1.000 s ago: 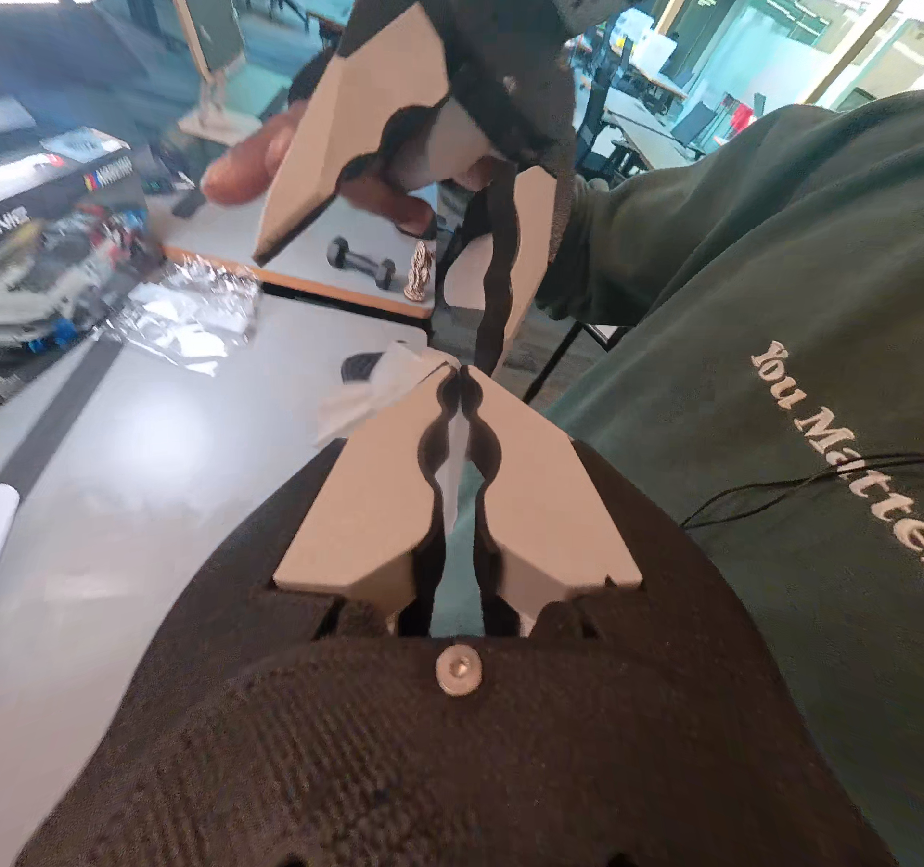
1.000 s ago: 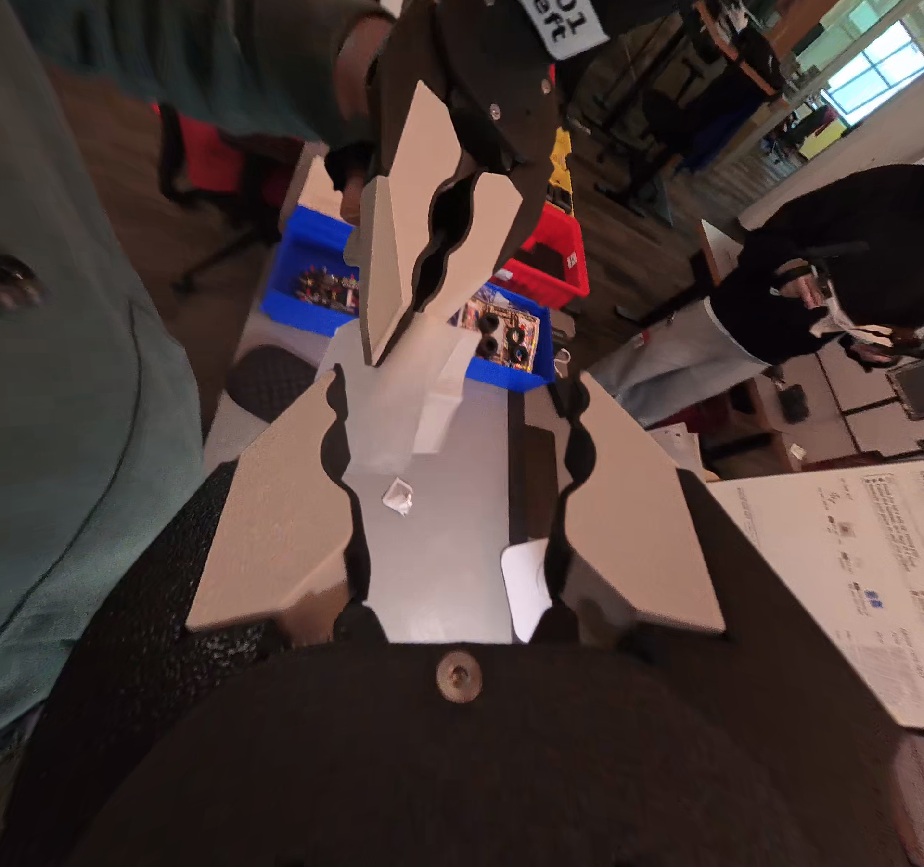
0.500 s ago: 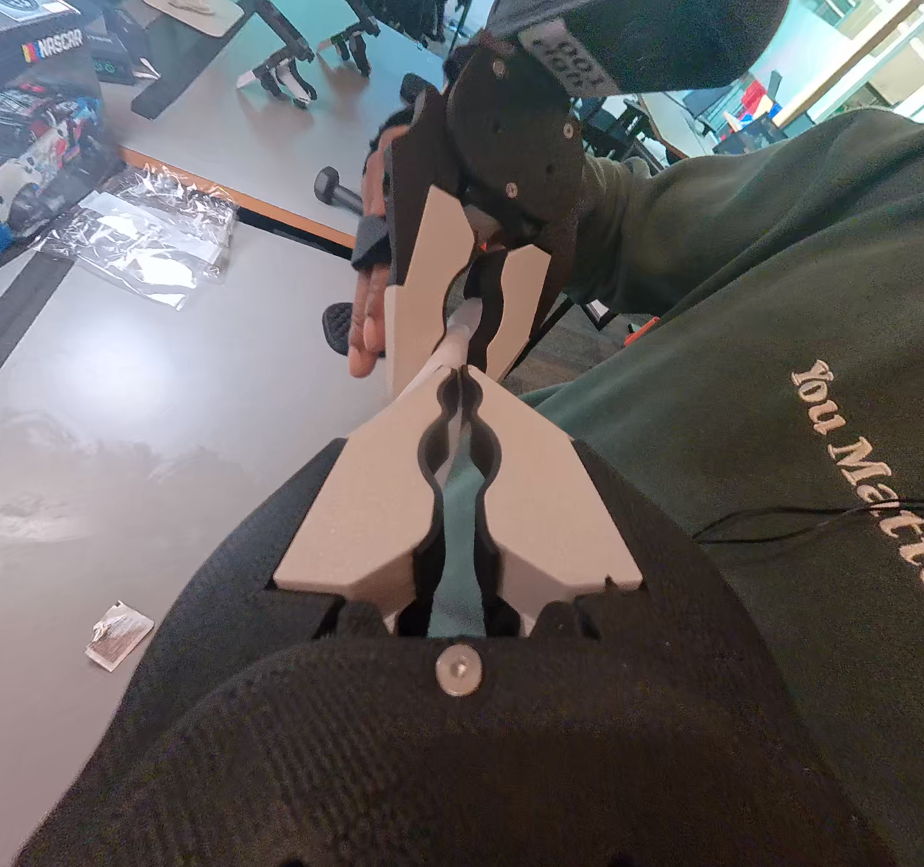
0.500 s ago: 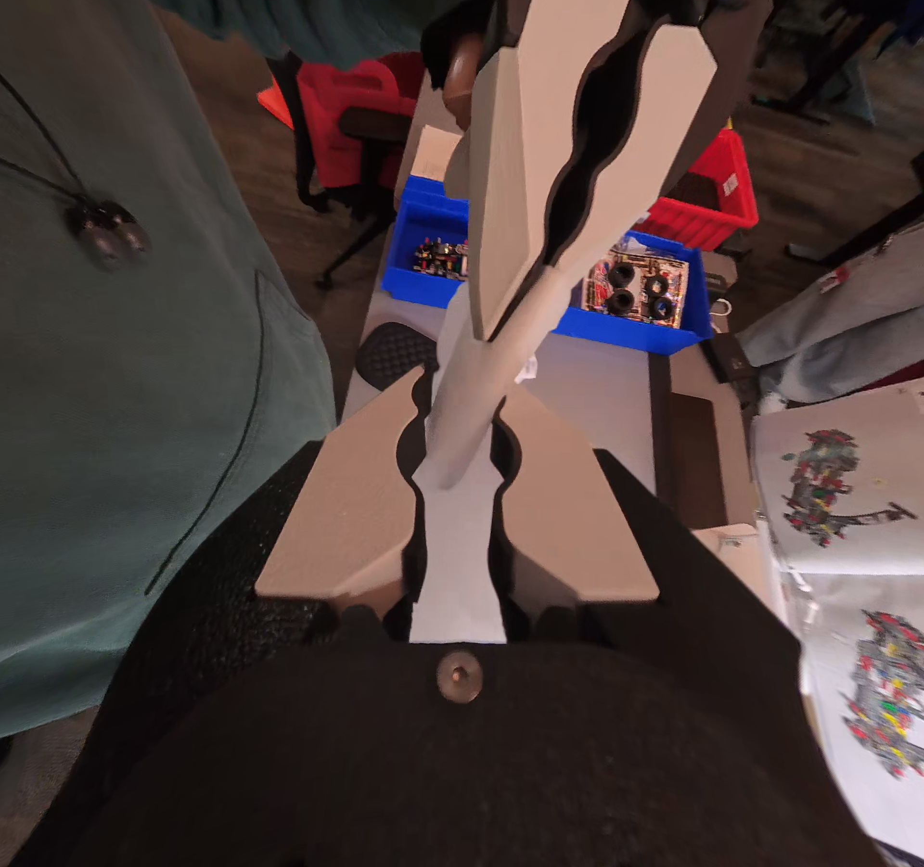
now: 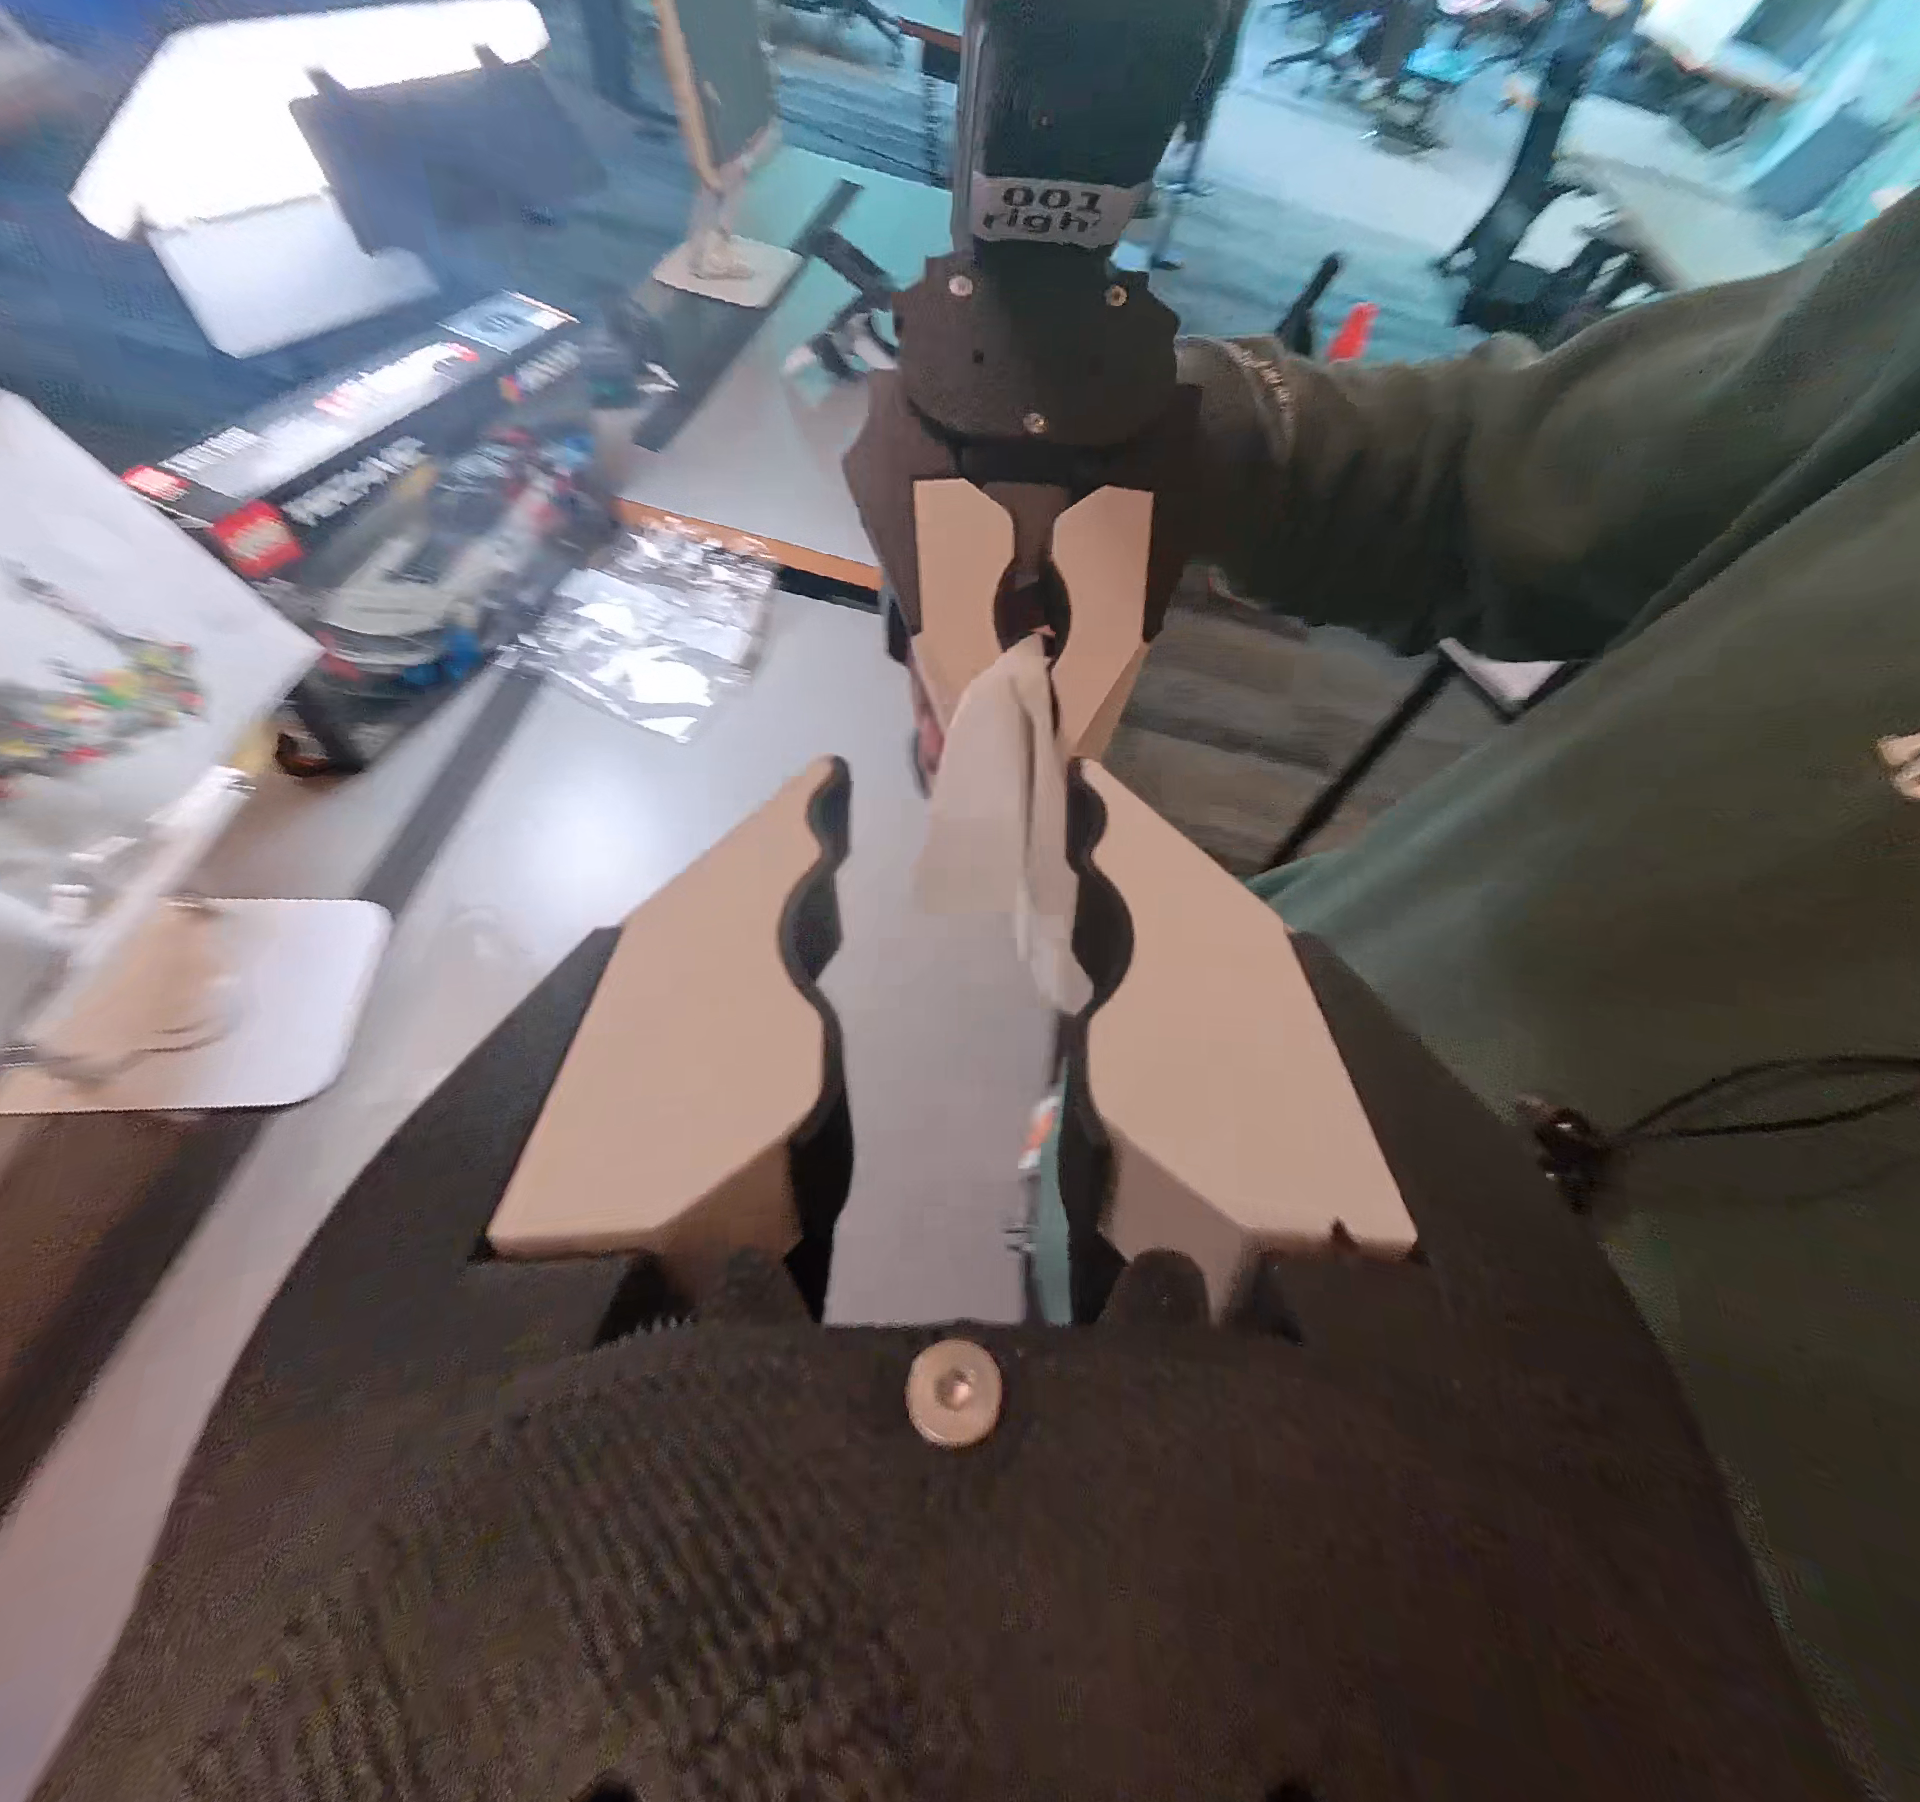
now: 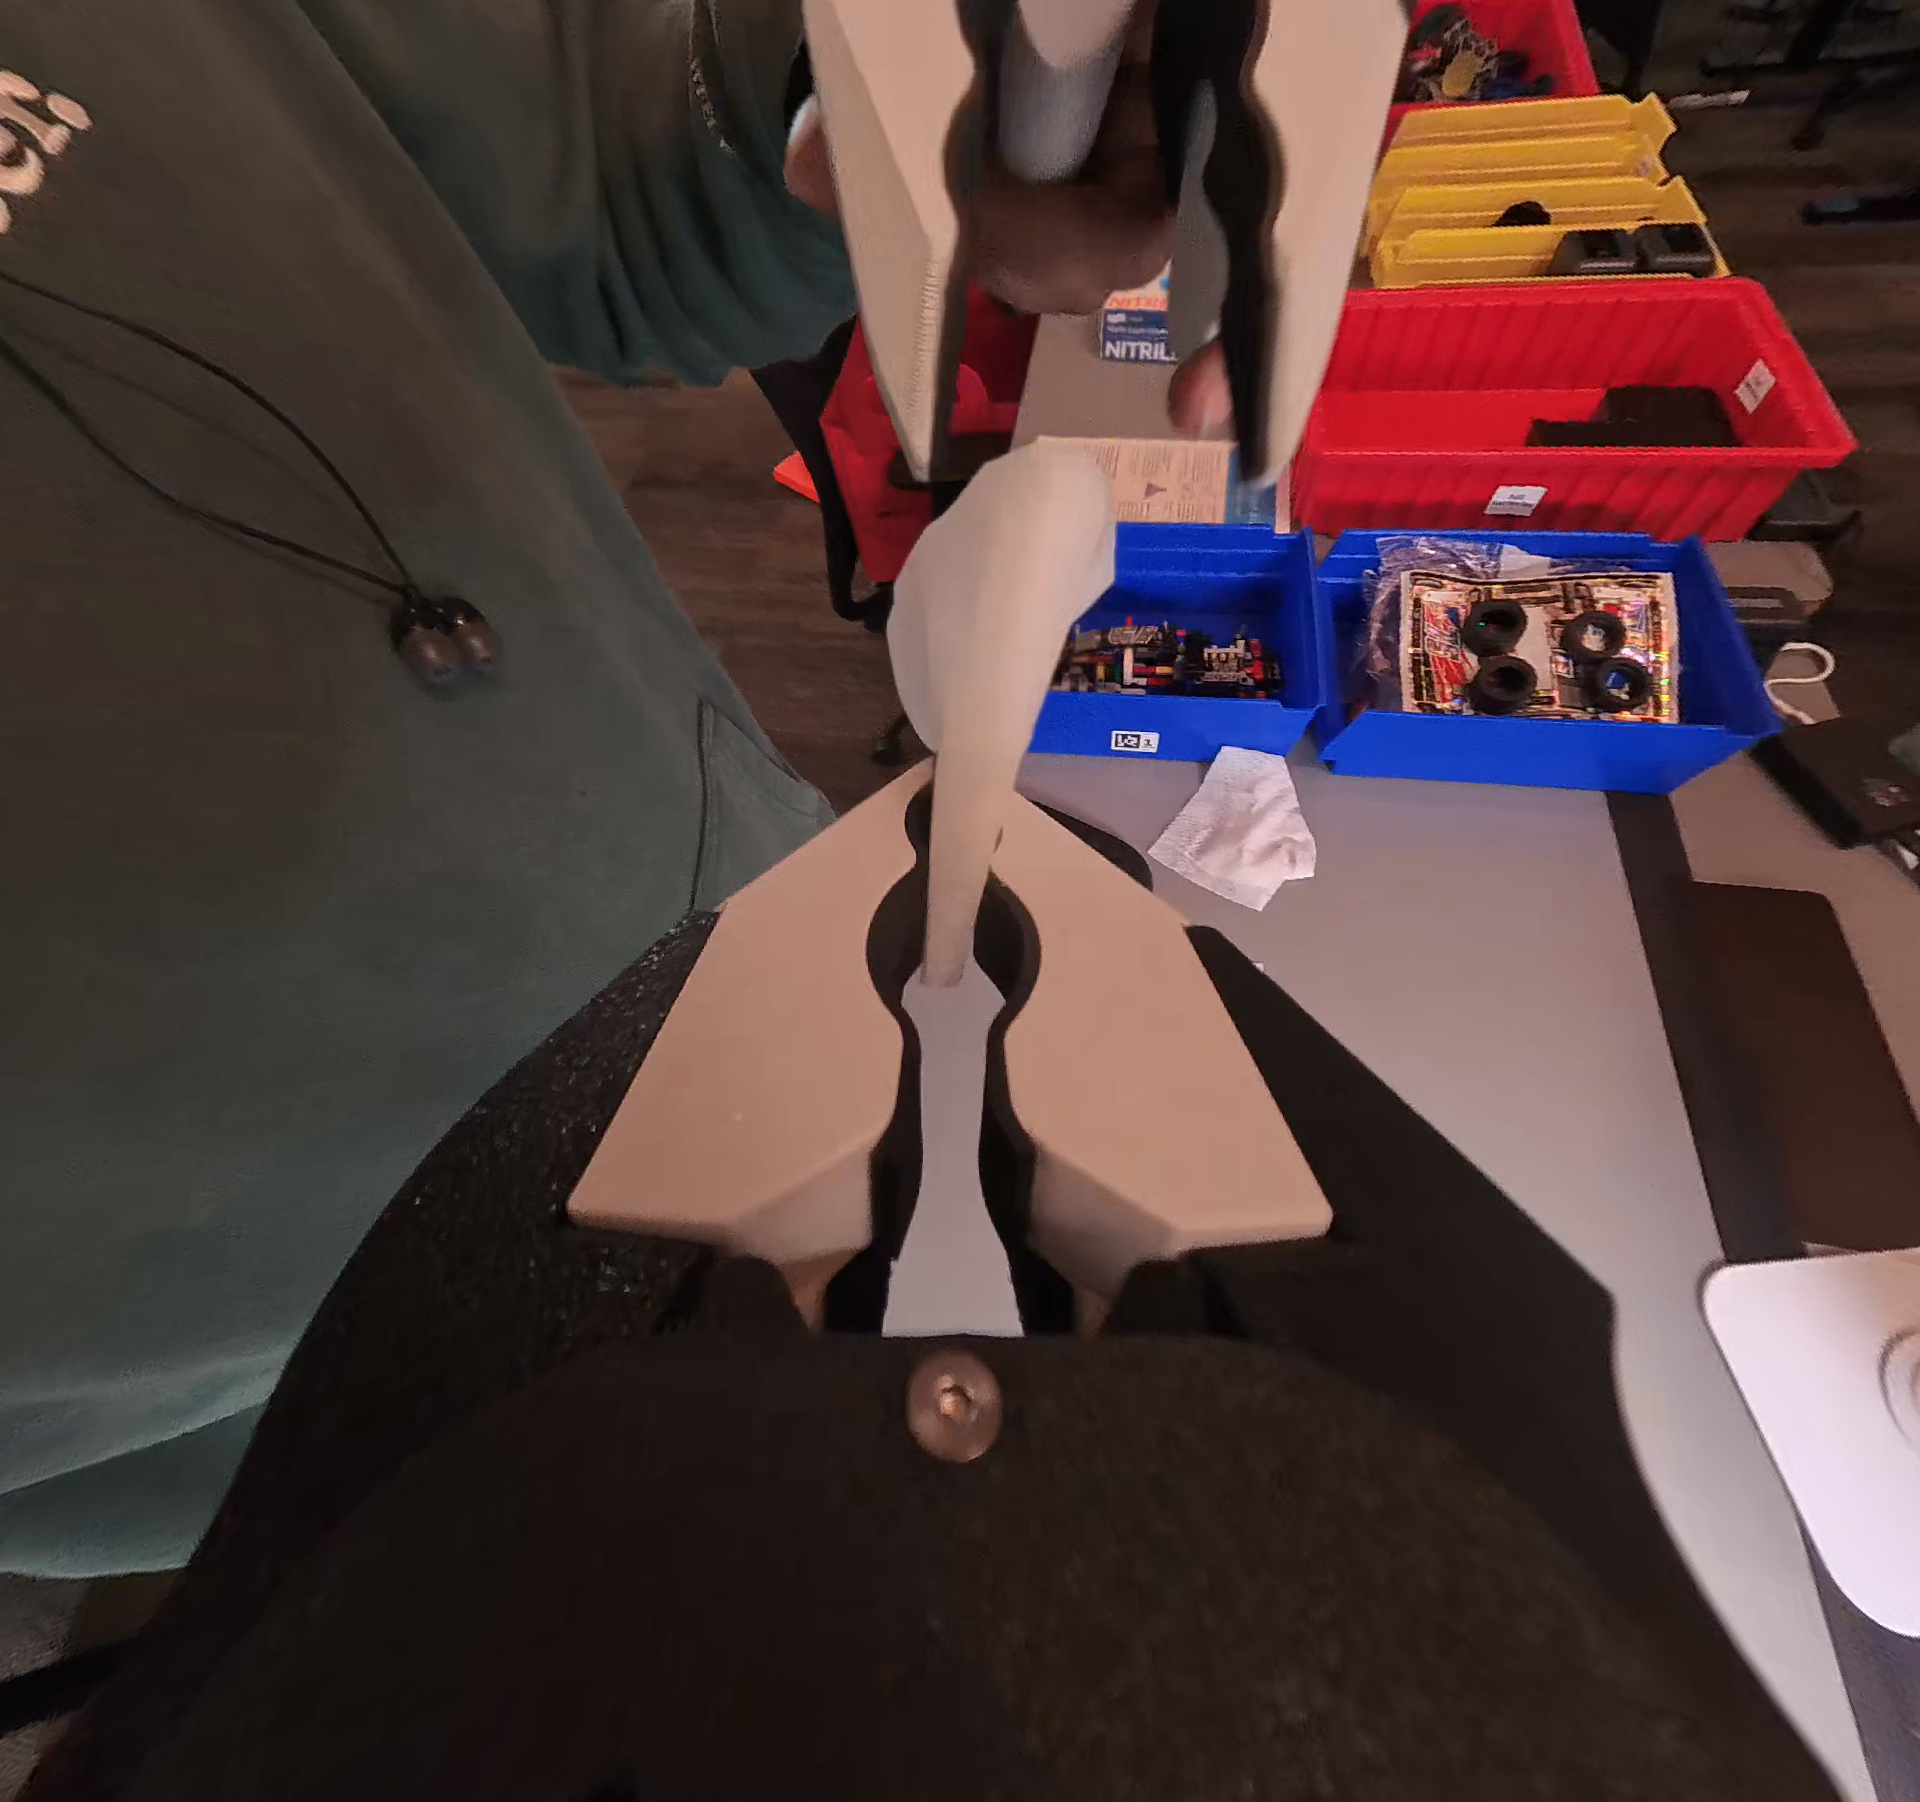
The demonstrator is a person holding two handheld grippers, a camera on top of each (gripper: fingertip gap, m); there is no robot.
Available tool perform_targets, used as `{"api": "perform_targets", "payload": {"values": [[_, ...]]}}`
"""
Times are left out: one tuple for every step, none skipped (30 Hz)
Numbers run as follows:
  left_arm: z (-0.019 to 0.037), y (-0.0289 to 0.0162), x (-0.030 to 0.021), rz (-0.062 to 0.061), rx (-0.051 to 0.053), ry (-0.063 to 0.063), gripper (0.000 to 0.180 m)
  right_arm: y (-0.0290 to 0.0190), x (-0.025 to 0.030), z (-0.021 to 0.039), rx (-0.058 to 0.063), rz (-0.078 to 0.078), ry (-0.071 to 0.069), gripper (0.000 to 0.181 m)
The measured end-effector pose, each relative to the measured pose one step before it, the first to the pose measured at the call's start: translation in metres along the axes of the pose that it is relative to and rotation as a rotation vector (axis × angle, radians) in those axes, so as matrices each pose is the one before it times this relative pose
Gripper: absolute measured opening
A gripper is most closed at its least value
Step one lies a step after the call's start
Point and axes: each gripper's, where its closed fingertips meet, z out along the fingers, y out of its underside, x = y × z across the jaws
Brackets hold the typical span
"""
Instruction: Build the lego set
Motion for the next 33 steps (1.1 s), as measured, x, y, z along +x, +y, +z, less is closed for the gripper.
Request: {"api": "perform_targets", "payload": {"values": [[-0.00151, 0.00051, -0.00030, 0.0277, -0.0096, -0.0211, 0.049, -0.00063, -0.00154, -0.00055, 0.0056, 0.0040, -0.0126, 0.000], [0.00067, 0.00283, 0.00279, 0.0124, -0.0210, 0.0101, 0.061, -0.00081, -0.00162, 0.00016, 0.0028, 0.0052, -0.0137, 0.000], [0.00292, 0.00426, 0.00516, -0.0015, -0.0257, 0.0346, 0.070, -0.00074, -0.00080, 0.00082, 0.0000, -0.0006, -0.0071, 0.000], [0.00435, 0.00307, 0.00501, -0.0053, -0.0129, 0.0355, 0.076, -0.00095, -0.00123, 0.00124, -0.0019, -0.0013, -0.0103, 0.000], [0.00475, 0.00217, 0.00516, 0.0030, -0.0039, 0.0308, 0.074, -0.00084, -0.00123, 0.00143, -0.0032, 0.0026, -0.0106, 0.000], [0.00465, 0.00380, 0.00534, 0.0116, -0.0156, 0.0283, 0.063, -0.00060, -0.00022, 0.00124, -0.0026, 0.0014, -0.0037, 0.000], [0.00402, 0.00409, 0.00158, 0.0153, -0.0211, 0.0019, 0.044, 0.00012, -0.00025, 0.00095, -0.0038, 0.0018, -0.0031, 0.000], [0.00240, 0.00260, -0.00257, 0.0152, -0.0122, -0.0228, 0.032, 0.00072, -0.00052, 0.00029, -0.0026, 0.0032, -0.0058, 0.000], [0.00056, 0.00032, -0.00194, 0.0037, 0.0038, -0.0114, 0.021, -0.00010, -0.00016, -0.00062, 0.0108, 0.0053, -0.0042, 0.000], [-0.00090, -0.00218, -0.00029, -0.0187, 0.0225, 0.0114, 0.009, -0.00157, 0.00062, -0.00209, 0.0268, 0.0093, -0.0027, 0.000], [-0.00173, -0.00385, -0.00007, -0.0351, 0.0387, 0.0209, 0.000, -0.00297, 0.00094, -0.00356, 0.0438, 0.0090, -0.0030, 0.000], [-0.00240, -0.00507, 0.00071, -0.0334, 0.0550, 0.0305, 0.000, -0.00467, 0.00255, -0.00483, 0.0632, 0.0107, 0.0067, 0.002], [-0.00309, -0.00542, 0.00136, -0.0283, 0.0653, 0.0332, 0.000, -0.00693, 0.00377, -0.00598, 0.0871, 0.0209, 0.0111, 0.010], [-0.00341, -0.00503, -0.00006, -0.0309, 0.0672, 0.0221, 0.000, -0.00861, 0.00384, -0.00635, 0.1055, 0.0398, 0.0085, 0.019], [-0.00278, -0.00404, -0.00033, -0.0314, 0.0640, 0.0194, 0.000, -0.00744, 0.00237, -0.00486, 0.1038, 0.0502, -0.0011, 0.026], [-0.00203, -0.00273, 0.00128, -0.0282, 0.0604, 0.0289, 0.000, -0.00437, 0.00070, -0.00256, 0.0914, 0.0437, -0.0079, 0.033], [-0.00108, -0.00056, 0.00025, -0.0290, 0.0508, 0.0235, 0.000, -0.00256, 0.00093, -0.00038, 0.0872, 0.0349, 0.0005, 0.038], [-0.00031, 0.00195, -0.00225, -0.0273, 0.0378, 0.0087, 0.000, 0.00011, 0.00092, 0.00115, 0.0708, 0.0265, 0.0030, 0.038], [0.00012, 0.00358, -0.00317, -0.0216, 0.0276, 0.0030, 0.000, 0.00170, 0.00012, 0.00185, 0.0538, 0.0213, -0.0012, 0.038], [0.00005, 0.00447, -0.00420, -0.0199, 0.0199, -0.0048, 0.000, 0.00051, -0.00096, 0.00143, 0.0535, 0.0173, -0.0082, 0.031], [-0.00001, 0.00491, -0.00406, -0.0214, 0.0133, -0.0044, 0.000, -0.00038, -0.00081, 0.00107, 0.0497, 0.0188, -0.0072, 0.021], [-0.00027, 0.00415, -0.00241, -0.0247, 0.0140, 0.0044, 0.000, 0.00132, 0.00267, 0.00091, 0.0249, 0.0227, 0.0130, 0.008], [-0.00069, 0.00344, -0.00183, -0.0267, 0.0134, 0.0065, 0.000, 0.00513, 0.00503, 0.00074, -0.0151, 0.0144, 0.0267, 0.000], [-0.00096, 0.00356, -0.00228, -0.0240, 0.0083, 0.0001, 0.000, 0.00430, 0.00169, -0.00020, -0.0222, -0.0027, 0.0091, 0.000], [-0.00137, 0.00282, -0.00378, -0.0152, 0.0072, -0.0129, 0.000, 0.00212, -0.00046, -0.00114, -0.0172, -0.0107, 0.0039, 0.000], [-0.00160, 0.00245, -0.00546, -0.0031, 0.0070, -0.0266, 0.000, 0.00329, 0.00346, -0.00062, -0.0322, -0.0183, 0.0355, 0.000], [-0.00203, 0.00228, -0.00727, 0.0054, 0.0065, -0.0407, 0.000, 0.00029, 0.00424, -0.00117, -0.0184, -0.0247, 0.0437, 0.000], [-0.00233, 0.00206, -0.00914, 0.0113, 0.0084, -0.0531, 0.004, -0.00281, 0.00387, -0.00157, -0.0038, -0.0179, 0.0416, 0.000], [-0.00240, 0.00221, -0.01087, 0.0171, 0.0080, -0.0648, 0.006, -0.00472, 0.00806, -0.00142, 0.0037, -0.0103, 0.0680, 0.000], [-0.00231, 0.00248, -0.01244, 0.0242, 0.0073, -0.0746, 0.006, -0.00526, 0.01214, -0.00096, 0.0067, -0.0057, 0.0935, 0.000], [-0.00166, 0.00330, -0.01405, 0.0383, 0.0015, -0.0864, 0.006, -0.00522, 0.01055, 0.00014, 0.0093, -0.0009, 0.0839, 0.000], [-0.00096, 0.00481, -0.01507, 0.0603, -0.0103, -0.0972, 0.006, -0.00486, 0.00828, 0.00149, 0.0117, 0.0070, 0.0721, 0.000], [-0.00022, 0.00455, -0.01514, 0.0735, -0.0110, -0.1027, 0.004, -0.00331, 0.00605, 0.00296, 0.0060, 0.0073, 0.0627, 0.000]]}}
